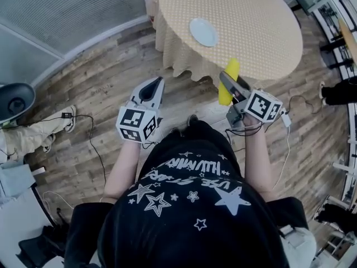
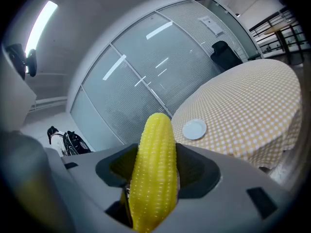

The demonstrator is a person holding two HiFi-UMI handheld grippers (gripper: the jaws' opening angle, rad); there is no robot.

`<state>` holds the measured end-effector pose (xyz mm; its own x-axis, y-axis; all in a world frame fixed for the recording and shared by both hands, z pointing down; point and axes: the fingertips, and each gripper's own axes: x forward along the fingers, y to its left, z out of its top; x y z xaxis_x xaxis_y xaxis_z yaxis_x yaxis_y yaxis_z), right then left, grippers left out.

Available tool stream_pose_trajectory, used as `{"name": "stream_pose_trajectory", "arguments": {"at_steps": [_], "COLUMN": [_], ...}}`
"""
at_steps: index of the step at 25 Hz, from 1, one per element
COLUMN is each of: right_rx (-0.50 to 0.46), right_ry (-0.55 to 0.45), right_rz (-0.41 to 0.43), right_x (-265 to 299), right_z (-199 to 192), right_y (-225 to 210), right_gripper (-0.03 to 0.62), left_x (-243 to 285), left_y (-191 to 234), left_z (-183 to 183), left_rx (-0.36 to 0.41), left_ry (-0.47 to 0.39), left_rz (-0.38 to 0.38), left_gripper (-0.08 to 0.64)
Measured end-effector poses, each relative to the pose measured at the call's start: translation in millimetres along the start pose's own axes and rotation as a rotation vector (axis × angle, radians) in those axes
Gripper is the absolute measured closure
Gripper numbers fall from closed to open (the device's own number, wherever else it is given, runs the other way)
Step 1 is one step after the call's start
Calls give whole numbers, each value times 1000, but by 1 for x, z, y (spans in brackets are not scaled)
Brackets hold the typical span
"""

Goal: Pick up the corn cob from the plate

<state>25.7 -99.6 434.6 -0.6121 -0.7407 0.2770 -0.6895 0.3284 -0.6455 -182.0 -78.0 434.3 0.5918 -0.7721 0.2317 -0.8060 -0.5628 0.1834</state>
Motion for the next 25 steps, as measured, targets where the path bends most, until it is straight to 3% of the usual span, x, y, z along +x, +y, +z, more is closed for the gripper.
{"name": "stream_pose_trajectory", "arguments": {"at_steps": [11,25], "right_rx": [23,18], "right_ry": [-16,-4], "right_rz": [122,217], "right_x": [-20,-85], "right_z": [10,14], "right_y": [6,-13], "right_gripper": [337,337], "left_x": [9,9], "left_y": [-32,-118], "left_z": [6,6], "left_rx": [18,34], "left_ry": [-14,-17], "left_rz": [21,78], "left_gripper": [552,552]}}
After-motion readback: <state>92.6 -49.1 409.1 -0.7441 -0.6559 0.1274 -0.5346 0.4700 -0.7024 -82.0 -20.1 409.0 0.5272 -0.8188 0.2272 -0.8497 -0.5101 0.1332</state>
